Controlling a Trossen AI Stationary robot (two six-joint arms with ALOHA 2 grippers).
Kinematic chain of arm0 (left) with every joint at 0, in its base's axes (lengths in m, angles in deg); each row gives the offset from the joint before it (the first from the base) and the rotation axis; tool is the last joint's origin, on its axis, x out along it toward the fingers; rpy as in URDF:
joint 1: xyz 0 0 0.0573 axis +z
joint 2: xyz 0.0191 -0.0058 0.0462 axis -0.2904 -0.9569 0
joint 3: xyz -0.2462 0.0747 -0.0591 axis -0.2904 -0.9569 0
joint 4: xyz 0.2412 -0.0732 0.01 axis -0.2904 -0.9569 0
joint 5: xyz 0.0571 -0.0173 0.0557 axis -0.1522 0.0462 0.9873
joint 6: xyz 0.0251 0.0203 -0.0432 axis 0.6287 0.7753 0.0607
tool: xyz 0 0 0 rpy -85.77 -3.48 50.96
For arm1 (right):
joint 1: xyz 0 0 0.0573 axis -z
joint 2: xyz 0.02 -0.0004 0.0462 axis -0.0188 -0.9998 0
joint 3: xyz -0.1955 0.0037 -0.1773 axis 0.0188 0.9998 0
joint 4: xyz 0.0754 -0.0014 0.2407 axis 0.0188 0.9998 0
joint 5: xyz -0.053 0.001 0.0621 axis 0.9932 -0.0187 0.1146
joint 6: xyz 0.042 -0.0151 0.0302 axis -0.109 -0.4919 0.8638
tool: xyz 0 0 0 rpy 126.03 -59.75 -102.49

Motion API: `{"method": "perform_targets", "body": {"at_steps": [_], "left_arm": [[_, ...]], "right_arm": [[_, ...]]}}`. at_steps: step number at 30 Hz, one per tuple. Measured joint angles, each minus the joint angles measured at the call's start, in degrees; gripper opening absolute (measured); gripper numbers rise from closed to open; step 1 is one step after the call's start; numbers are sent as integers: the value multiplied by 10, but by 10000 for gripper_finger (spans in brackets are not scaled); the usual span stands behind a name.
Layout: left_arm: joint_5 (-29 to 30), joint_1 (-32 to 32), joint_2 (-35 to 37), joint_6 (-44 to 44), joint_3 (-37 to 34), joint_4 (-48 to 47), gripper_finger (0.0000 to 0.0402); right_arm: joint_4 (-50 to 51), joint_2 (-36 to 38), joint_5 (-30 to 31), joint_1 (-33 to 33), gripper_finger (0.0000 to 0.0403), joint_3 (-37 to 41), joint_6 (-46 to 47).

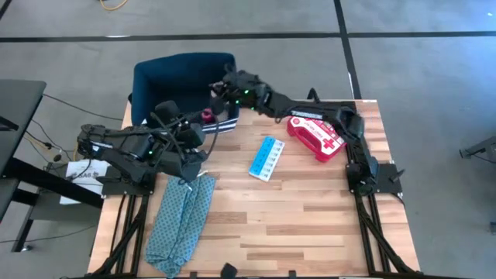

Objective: Pick & place medical supplies in basket/bin
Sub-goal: Put the pink tumbler into the blue bin, then put the red first aid kit into the blue bin

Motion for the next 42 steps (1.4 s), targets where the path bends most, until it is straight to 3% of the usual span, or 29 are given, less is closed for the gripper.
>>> {"method": "perform_targets", "body": {"at_steps": [6, 14, 22, 31, 34, 38, 42], "left_arm": [[0, -14, 19, -9, 0, 0, 130], [0, -14, 21, -9, 0, 0, 130], [0, -14, 21, -26, 0, 0, 130], [0, -14, 21, -32, 0, 0, 130], [0, -15, 21, -32, 0, 0, 130], [-6, -16, 20, -33, 0, 0, 130], [-17, -16, 20, -34, 0, 0, 130]], "right_arm": [[-23, -52, 5, -4, 17, -10, -90], [9, -66, 2, -6, 60, -41, -103], [166, -61, 1, -18, 98, -118, -165], [398, -50, 7, -76, 113, -276, -195], [436, -18, 41, -104, 113, -262, -231], [498, 34, 134, -144, 113, -265, -271], [645, 76, 231, -175, 113, -265, -250]]}}
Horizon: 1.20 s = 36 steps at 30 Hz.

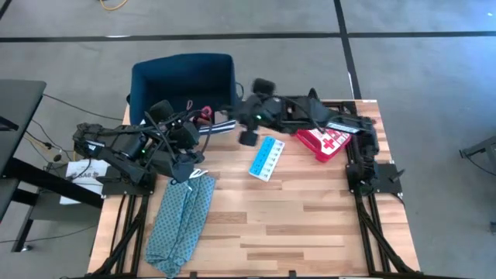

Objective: Pick & place medical supplies in basket/bin
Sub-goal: Put the red first aid kit into the blue bin

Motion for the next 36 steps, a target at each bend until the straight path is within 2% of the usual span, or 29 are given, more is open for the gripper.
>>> {"method": "perform_targets", "body": {"at_steps": [2, 7, 8, 12, 14, 18, 23, 27, 31, 36], "left_arm": [[-2, -1, 0, 0, 0, 0, 130], [-4, -2, 0, 5, 0, 0, 130], [-4, -2, 0, 6, 0, 0, 130], [-7, -2, 0, 6, 0, 0, 130], [-17, -2, 0, 6, 0, 0, 130], [-33, -4, 2, 7, 0, 0, 130], [-34, -4, 2, 17, 0, 0, 130], [-40, 0, -1, 20, 0, 0, 130], [-53, 0, 0, 17, 0, 0, 130], [-55, 0, 0, 15, 0, 0, 130]], "right_arm": [[88, 16, 9, -7, 113, 1, 55], [301, 40, -19, -12, 113, 2, 219], [316, 40, -20, -12, 113, 7, 241], [277, 66, -31, -8, 113, 82, 237], [289, 82, -29, -2, 113, 129, 243], [267, 100, -12, 18, 113, 275, 293], [237, 134, -47, 41, 113, 463, 360], [187, 143, -58, 51, 113, 578, 405], [154, 143, -81, 69, 113, 646, 432], [98, 143, -101, 94, 113, 682, 443]]}}
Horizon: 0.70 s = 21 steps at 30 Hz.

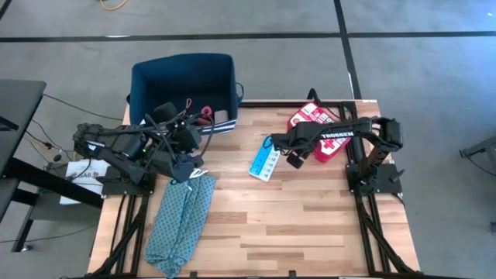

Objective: Pick & place medical supplies in basket/bin
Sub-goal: Put the red first aid kit into the blue bin

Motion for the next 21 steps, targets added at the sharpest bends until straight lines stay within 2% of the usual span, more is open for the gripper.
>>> {"method": "perform_targets", "body": {"at_steps": [11, 21], "left_arm": [[-2, 0, 0, -1, 0, 0, 130], [-2, 0, 0, -2, 0, 0, 130]], "right_arm": [[-22, 0, 0, 55, 113, 1, -32], [-102, -3, -10, 82, 113, 26, -60]]}}
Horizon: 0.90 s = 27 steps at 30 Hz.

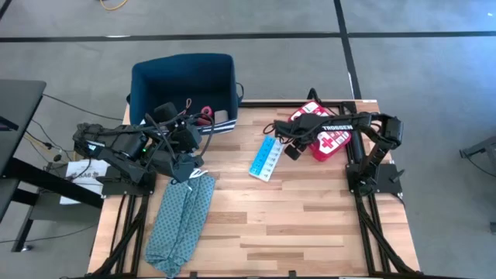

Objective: Pick & place medical supplies in basket/bin
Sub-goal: Put the red first aid kit into the blue bin

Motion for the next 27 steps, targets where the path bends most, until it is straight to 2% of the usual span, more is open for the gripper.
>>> {"method": "perform_targets", "body": {"at_steps": [12, 19, 24, 27], "left_arm": [[0, 0, 0, 0, 0, 0, 130], [-2, 0, 0, -9, 0, 0, 130], [-3, 0, 0, -11, 0, 0, 130], [-3, 0, 0, -15, 0, 0, 130]], "right_arm": [[-51, 1, -2, 29, 108, 33, -33], [-60, 1, -1, 28, 47, 35, -70], [-61, 1, -4, 4, 45, 19, -85], [-41, 1, -5, -22, 45, -17, -101]]}}
